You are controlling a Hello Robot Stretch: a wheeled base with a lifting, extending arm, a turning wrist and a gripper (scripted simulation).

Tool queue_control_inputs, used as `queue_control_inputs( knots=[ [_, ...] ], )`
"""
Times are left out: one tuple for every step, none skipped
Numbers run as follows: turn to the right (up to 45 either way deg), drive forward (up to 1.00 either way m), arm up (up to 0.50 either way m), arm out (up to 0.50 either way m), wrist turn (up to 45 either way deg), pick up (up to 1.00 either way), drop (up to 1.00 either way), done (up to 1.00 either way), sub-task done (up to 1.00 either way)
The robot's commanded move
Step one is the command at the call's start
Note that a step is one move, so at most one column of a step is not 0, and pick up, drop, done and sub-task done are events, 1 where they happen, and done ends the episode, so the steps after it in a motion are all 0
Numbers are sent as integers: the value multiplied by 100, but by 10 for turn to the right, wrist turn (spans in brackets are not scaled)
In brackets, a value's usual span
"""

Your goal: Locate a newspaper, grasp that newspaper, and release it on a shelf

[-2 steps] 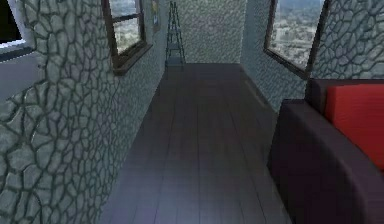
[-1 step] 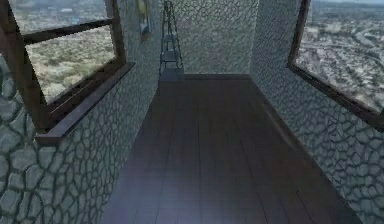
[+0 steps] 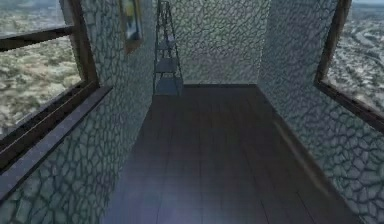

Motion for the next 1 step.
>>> queue_control_inputs(
  knots=[
    [60,0,0,0,0,0,0,0,0]
  ],
)
